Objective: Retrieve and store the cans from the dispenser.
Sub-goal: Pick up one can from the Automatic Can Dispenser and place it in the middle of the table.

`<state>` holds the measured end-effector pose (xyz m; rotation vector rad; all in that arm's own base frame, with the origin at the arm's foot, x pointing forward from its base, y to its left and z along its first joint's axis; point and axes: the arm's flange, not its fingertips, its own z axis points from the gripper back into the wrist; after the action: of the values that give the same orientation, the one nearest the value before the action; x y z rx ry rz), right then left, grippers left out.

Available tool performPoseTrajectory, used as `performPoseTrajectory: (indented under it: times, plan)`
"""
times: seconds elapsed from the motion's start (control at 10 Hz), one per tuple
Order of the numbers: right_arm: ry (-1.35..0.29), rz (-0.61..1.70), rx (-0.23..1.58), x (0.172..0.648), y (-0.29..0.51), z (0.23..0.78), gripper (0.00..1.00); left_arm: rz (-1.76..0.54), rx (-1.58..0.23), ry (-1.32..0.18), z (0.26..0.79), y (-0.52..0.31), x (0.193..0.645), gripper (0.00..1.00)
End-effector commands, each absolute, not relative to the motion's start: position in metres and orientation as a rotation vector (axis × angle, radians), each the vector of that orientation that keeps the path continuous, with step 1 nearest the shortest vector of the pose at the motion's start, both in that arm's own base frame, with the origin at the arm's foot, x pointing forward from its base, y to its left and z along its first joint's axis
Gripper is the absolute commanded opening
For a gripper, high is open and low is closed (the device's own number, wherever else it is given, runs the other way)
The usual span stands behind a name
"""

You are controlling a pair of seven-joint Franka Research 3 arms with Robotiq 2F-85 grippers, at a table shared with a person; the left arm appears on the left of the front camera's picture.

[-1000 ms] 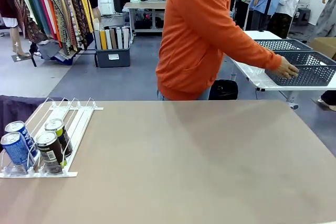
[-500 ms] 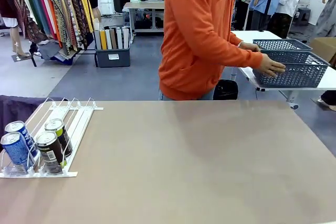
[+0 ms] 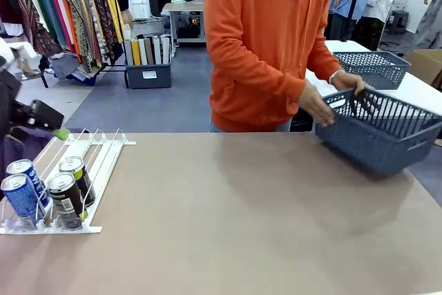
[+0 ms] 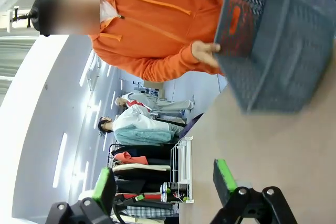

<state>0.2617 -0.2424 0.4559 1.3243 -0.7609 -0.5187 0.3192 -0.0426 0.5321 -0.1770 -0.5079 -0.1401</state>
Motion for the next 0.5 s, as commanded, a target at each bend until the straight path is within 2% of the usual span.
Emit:
performPoseTrajectory:
  times: [0.0,0.1,0.4]
  plan:
    - [-0.778,-0.509,1.333,0.264,-0.244,0.459,1.0,-0.132,-0.239,-0.468,0.516,-0.029,0.313,1.0]
    - [-0.778,-0.509,1.333,0.264,-0.244,0.459,1.0,-0.14,-0.177,-0.508,0.532,-0.043,0.319,1.0]
    - [-0.778,-0.509,1.333,0.264,-0.244,0.459,1.0,-0.14,-0.177,-0.508,0.532,-0.043,0.319,1.0]
